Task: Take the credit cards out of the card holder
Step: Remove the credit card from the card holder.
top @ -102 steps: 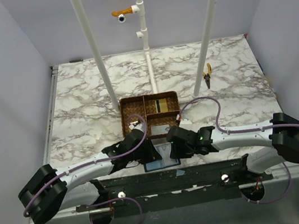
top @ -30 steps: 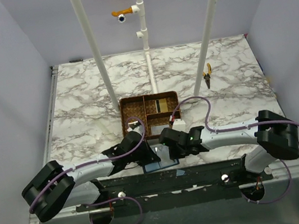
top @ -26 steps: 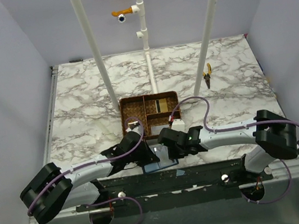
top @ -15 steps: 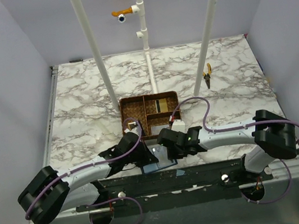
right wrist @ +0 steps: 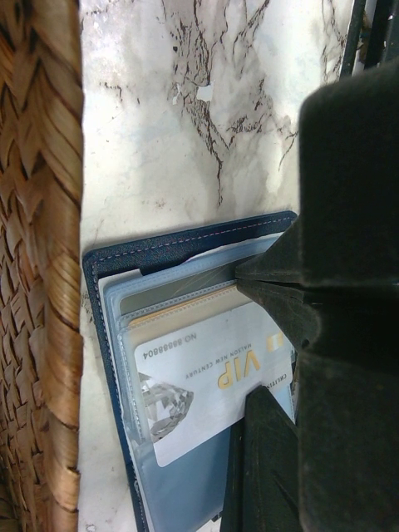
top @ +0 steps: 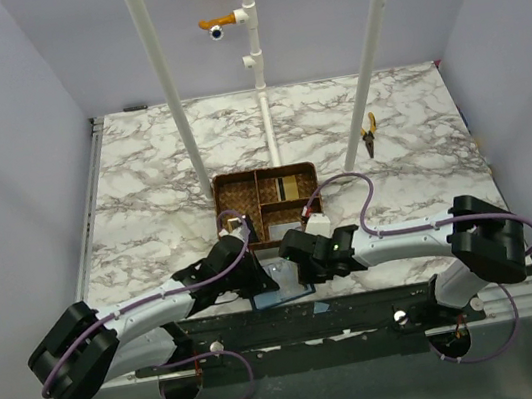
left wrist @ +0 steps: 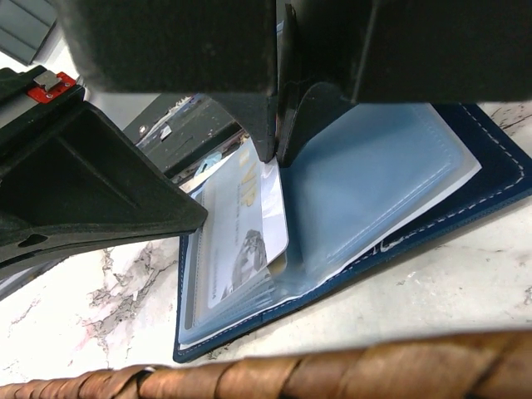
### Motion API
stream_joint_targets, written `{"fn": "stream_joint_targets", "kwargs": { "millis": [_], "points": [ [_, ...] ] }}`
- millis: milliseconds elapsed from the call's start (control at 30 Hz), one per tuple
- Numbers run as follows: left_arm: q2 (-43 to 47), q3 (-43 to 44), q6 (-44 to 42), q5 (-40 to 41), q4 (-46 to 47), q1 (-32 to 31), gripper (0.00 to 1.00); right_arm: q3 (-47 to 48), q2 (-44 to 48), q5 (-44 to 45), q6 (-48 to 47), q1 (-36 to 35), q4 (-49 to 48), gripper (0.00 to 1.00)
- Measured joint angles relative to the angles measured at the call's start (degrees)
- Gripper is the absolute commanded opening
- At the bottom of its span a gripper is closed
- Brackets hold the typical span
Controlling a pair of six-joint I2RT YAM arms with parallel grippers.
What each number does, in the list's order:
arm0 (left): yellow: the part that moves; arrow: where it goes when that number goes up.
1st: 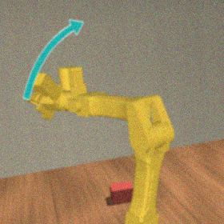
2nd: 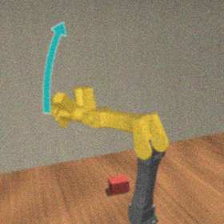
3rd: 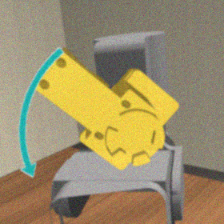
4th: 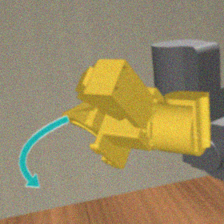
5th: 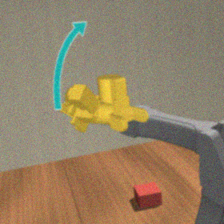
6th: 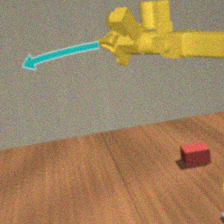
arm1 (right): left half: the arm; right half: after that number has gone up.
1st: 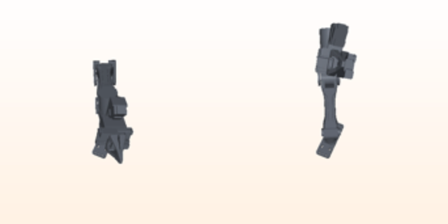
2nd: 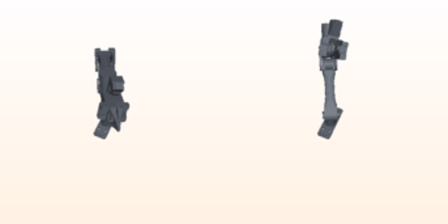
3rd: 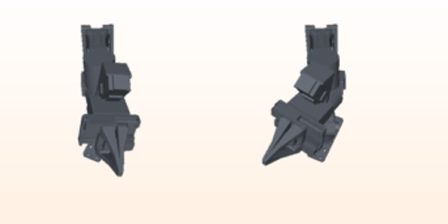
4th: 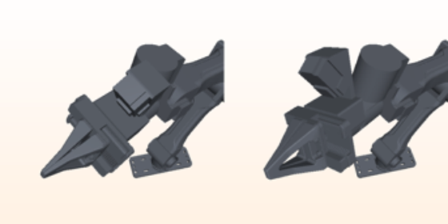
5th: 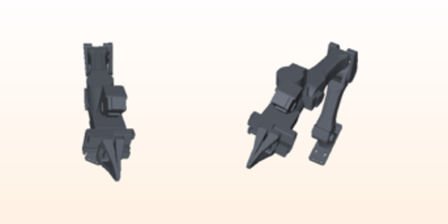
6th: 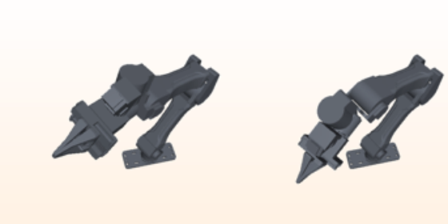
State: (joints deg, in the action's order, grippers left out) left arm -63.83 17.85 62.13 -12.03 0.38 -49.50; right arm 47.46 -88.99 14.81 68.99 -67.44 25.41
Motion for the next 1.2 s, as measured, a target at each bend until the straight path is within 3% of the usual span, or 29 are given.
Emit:
{"fn": "stream_joint_targets", "kwargs": {
  "millis": [233,1200],
  "points": [
    [1.0,-0.4,-0.5,0.0,-1.0,0.7,0.0,0.0,-0.1,0.0,0.0,0.0,0.0,0.01],
    [22.6,0.1,-7.2,2.1,-22.6,4.4,0.0,1.0,-0.4,0.6,0.0,0.0,1.4,0.01]
  ]
}}
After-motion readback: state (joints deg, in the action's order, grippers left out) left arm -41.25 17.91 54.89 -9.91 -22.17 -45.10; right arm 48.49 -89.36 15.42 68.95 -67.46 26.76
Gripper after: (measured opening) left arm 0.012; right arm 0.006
